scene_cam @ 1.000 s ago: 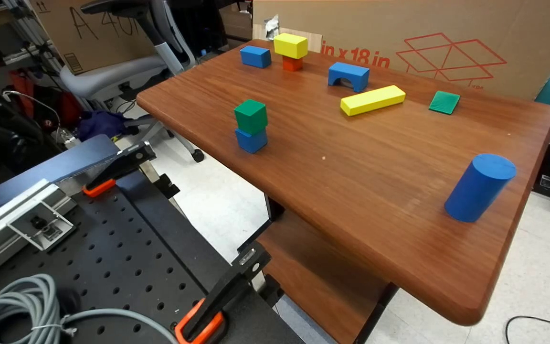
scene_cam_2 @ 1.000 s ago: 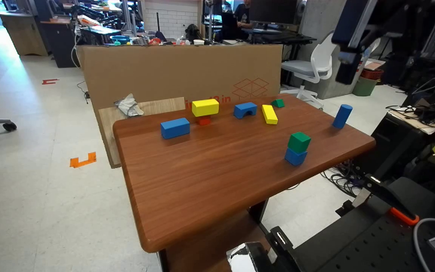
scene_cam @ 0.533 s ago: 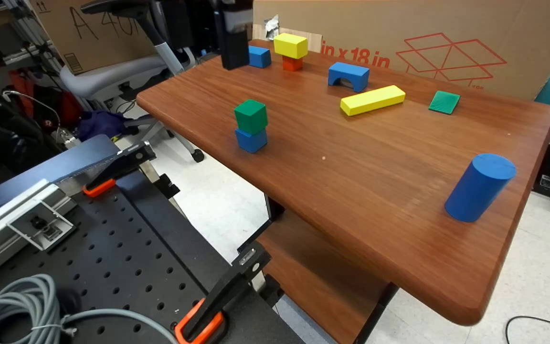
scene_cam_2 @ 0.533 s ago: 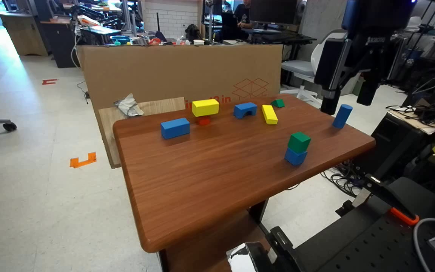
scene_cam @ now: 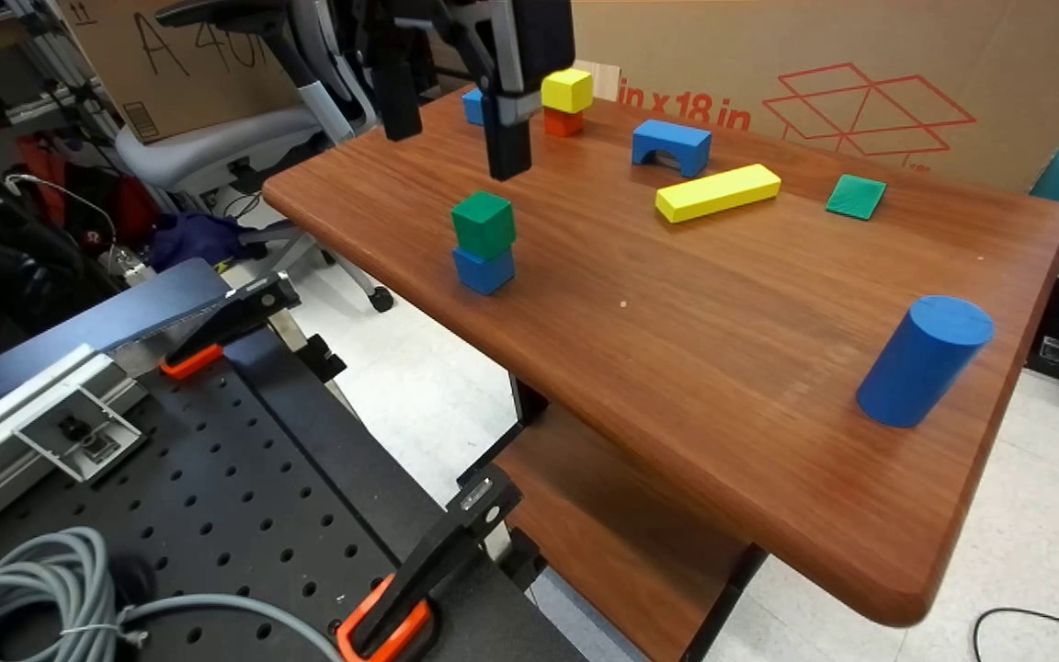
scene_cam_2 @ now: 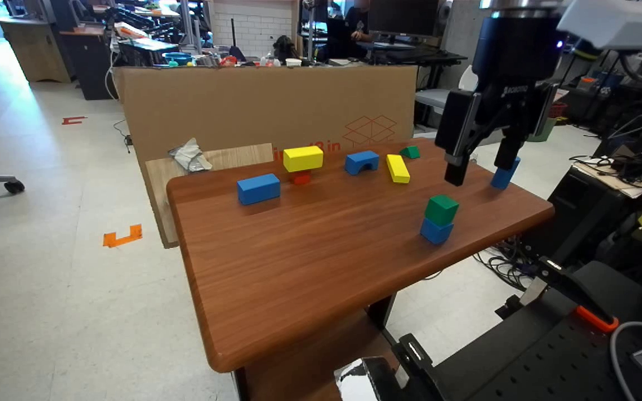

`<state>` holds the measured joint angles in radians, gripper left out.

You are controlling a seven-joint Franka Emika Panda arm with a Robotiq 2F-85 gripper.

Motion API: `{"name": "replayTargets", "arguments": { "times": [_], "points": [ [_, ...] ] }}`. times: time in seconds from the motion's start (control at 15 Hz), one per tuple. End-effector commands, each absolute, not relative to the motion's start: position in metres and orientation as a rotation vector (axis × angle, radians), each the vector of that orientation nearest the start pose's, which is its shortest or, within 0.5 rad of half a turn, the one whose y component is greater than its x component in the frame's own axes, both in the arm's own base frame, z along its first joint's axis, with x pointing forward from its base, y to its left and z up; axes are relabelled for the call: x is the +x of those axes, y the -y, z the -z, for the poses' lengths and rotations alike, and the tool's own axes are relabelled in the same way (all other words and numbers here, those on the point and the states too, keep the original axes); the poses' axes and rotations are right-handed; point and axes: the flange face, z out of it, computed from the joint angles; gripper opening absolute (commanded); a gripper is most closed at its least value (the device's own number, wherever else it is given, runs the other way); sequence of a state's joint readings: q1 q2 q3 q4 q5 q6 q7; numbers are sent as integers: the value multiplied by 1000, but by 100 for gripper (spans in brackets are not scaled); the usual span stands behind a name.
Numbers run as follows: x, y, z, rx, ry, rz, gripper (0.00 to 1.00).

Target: Move the green block to the back blue block

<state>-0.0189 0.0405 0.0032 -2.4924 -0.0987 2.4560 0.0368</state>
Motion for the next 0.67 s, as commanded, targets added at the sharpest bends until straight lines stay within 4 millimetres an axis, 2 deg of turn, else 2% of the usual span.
{"name": "replayTargets", "arguments": {
  "times": [0.0, 0.4, 0.6],
  "points": [
    [470, 4, -251, -3196, 98, -100, 100],
    [469, -3, -228, -3192, 185, -177, 100],
    [474, -9, -222, -3200, 220, -177, 100]
  ]
}}
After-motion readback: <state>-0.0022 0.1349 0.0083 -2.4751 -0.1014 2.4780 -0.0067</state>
